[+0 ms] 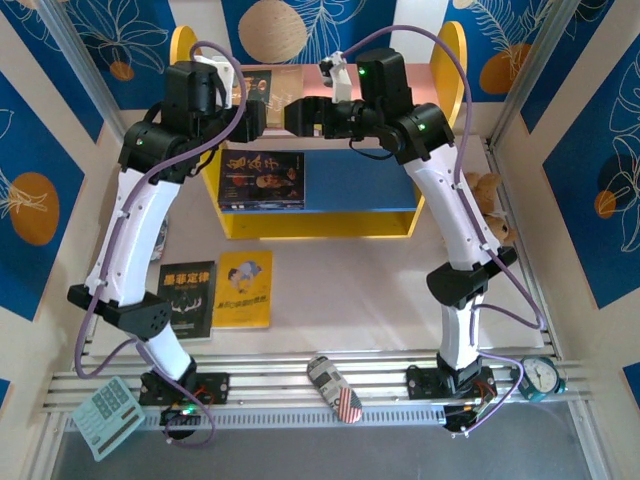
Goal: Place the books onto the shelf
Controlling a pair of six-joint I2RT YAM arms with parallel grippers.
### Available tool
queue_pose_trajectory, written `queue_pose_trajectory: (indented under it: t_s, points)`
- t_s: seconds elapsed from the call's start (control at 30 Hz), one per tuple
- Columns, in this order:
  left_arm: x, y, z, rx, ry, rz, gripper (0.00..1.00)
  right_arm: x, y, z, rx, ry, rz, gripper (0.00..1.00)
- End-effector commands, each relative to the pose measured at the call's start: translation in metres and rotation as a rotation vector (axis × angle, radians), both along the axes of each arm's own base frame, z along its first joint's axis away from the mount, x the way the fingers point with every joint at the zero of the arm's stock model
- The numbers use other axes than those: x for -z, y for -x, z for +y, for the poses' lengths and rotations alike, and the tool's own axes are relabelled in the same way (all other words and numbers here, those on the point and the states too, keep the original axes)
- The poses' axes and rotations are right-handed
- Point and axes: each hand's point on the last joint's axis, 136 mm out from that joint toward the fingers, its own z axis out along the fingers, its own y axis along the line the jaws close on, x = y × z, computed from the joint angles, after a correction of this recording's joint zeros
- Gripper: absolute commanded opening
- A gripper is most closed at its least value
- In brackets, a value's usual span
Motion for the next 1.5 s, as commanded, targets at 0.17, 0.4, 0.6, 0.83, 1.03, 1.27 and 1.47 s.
queue_pose_trajectory:
  t_s: [0.17, 0.4, 0.6, 0.83, 1.03, 1.27, 1.47]
  points:
    - [0.001, -0.009, 0.01, -0.013, 0.024, 0.004, 0.74, 0.001, 0.002, 0.012, -0.031, 0.006, -0.011, 0.76]
    - [0.012, -0.016, 0.013, -0.012, 0.014, 0.035, 0.74, -0.003, 0.017, 0.022, -0.094, -0.021, 0.004, 0.76]
    - [0.013, -0.016, 0.014, -0.011, 0.012, 0.04, 0.74, -0.012, 0.039, 0.032, -0.152, -0.038, -0.006, 0.76]
    - [0.01, -0.014, 0.018, -0.02, 0.008, 0.03, 0.74, -0.019, 0.065, 0.044, -0.219, -0.057, -0.011, 0.76]
    - [0.01, -0.011, 0.02, -0.024, 0.005, 0.03, 0.73, -0.017, 0.081, 0.056, -0.262, -0.06, 0.002, 0.76]
    - [0.015, -0.01, 0.022, -0.024, -0.004, 0.04, 0.73, -0.026, 0.071, 0.033, -0.187, -0.095, 0.002, 0.76]
    - [0.012, -0.01, 0.022, -0.023, -0.001, 0.034, 0.73, -0.026, 0.065, 0.004, -0.139, -0.11, 0.035, 0.76]
